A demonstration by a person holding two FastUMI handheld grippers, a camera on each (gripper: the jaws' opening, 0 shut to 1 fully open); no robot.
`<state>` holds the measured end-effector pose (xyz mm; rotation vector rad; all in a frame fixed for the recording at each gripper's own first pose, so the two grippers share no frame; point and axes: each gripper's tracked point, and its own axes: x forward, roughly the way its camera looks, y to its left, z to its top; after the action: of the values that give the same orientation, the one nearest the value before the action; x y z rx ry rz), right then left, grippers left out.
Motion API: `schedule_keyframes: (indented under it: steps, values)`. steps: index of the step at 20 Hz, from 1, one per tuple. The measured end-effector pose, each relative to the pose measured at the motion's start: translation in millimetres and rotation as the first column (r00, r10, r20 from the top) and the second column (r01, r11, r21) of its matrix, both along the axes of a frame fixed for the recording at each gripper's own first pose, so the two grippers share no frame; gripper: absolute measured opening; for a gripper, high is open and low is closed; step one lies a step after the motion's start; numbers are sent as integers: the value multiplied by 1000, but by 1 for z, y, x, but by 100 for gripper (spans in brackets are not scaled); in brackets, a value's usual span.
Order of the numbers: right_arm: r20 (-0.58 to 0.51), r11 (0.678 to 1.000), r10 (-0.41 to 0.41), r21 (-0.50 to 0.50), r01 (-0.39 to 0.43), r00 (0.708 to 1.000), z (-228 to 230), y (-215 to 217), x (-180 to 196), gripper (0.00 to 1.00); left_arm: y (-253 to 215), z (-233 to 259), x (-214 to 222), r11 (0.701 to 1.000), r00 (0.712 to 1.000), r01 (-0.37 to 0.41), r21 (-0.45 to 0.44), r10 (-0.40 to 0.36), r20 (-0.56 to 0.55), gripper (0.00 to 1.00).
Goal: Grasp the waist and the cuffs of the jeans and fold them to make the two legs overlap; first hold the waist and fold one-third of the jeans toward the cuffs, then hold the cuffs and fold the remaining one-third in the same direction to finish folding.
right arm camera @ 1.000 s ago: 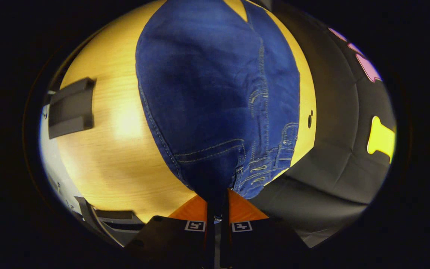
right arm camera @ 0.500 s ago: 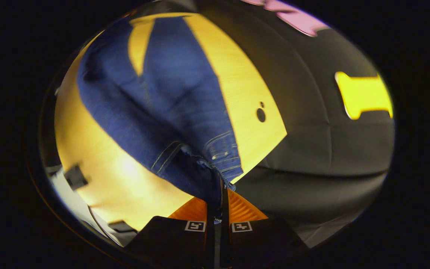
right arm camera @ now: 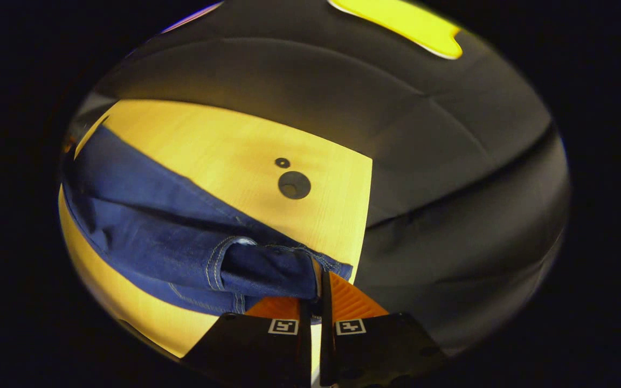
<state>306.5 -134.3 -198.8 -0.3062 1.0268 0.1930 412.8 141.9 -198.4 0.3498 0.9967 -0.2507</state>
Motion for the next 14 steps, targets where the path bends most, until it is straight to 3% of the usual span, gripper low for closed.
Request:
schedule_keyframes:
  steps: [1,3,5,6,7,10,11,14]
  values:
    - [5,998,-44,34,44,999,10,3,6,10,-2,1,5,997,999,-53,-53,53,0,5]
    - [-2,984,-141,110,141,990,19,4,15,10,-1,-8,12,977,986,-166,-133,163,-34,9]
    - [-33,950,-244,191,245,969,26,7,18,12,1,-8,4,963,974,-225,-147,216,-73,14]
    - [-52,932,-285,216,290,957,31,4,18,20,0,-5,2,956,968,-247,-159,237,-79,23]
    - [-51,914,-327,235,330,944,38,1,19,38,-2,-5,7,948,964,-264,-177,260,-51,36]
    - [53,885,-403,276,374,914,72,-17,14,79,1,27,8,930,940,-309,-198,330,83,99]
    - [99,874,-428,297,384,898,83,-20,9,92,7,40,9,925,926,-312,-214,347,148,99]
    - [244,836,-511,367,409,824,113,-29,-23,99,-10,118,5,917,830,-255,-305,370,418,98]
